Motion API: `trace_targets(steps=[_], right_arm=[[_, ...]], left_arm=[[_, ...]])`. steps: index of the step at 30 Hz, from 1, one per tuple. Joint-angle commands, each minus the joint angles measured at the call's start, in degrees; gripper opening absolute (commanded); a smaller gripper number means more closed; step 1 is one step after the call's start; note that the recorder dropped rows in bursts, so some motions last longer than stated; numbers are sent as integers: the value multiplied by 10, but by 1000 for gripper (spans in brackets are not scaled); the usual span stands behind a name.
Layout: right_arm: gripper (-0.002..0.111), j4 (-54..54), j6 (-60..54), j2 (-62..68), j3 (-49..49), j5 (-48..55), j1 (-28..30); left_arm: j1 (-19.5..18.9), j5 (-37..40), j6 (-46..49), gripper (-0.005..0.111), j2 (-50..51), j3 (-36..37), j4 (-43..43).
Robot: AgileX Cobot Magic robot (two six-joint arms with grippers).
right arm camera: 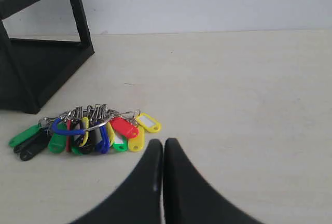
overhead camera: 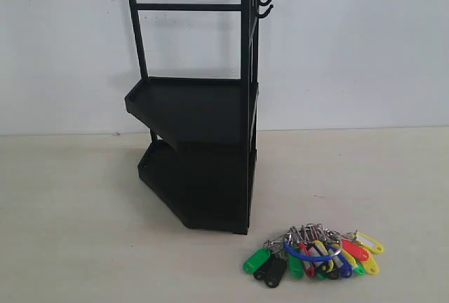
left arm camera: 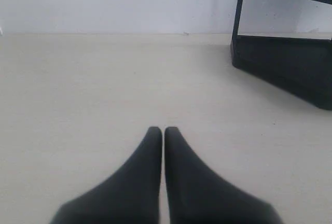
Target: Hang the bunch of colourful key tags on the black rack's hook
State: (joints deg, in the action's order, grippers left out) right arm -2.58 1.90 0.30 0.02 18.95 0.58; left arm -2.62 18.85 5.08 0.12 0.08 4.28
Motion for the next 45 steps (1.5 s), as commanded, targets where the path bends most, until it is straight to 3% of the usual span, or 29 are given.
trace_targets(steps=[1, 15, 20, 23, 24, 26, 31, 36, 45], right_arm=[[0, -1, -2, -3, 0, -5, 4], [0, 3, -2, -3, 0, -23, 4], [0, 3, -4, -3, 0, -235, 4], [0, -10, 11, -3, 0, -500, 4], [0, -18, 11, -3, 0, -533, 4], [0, -64, -15, -3, -40, -501, 4], [0, -90, -122, 51, -192, -194, 4], [0, -89, -125, 189, -311, 51, 4], [0, -90, -125, 324, -328, 70, 4]], left_arm=[[-2, -9, -6, 4, -1, -1, 4], [-2, -9, -6, 4, -1, -1, 4], [-2, -9, -6, 4, -1, -1, 4], [-2, -9, -6, 4, -1, -1, 4], [-2, -9, -6, 4, -1, -1, 4], [-2, -9, -6, 4, -1, -1, 4], [-2, -9, -6, 4, -1, -1, 4], [-2, -9, -6, 4, -1, -1, 4], [-2, -9, -6, 4, -1, -1, 4]])
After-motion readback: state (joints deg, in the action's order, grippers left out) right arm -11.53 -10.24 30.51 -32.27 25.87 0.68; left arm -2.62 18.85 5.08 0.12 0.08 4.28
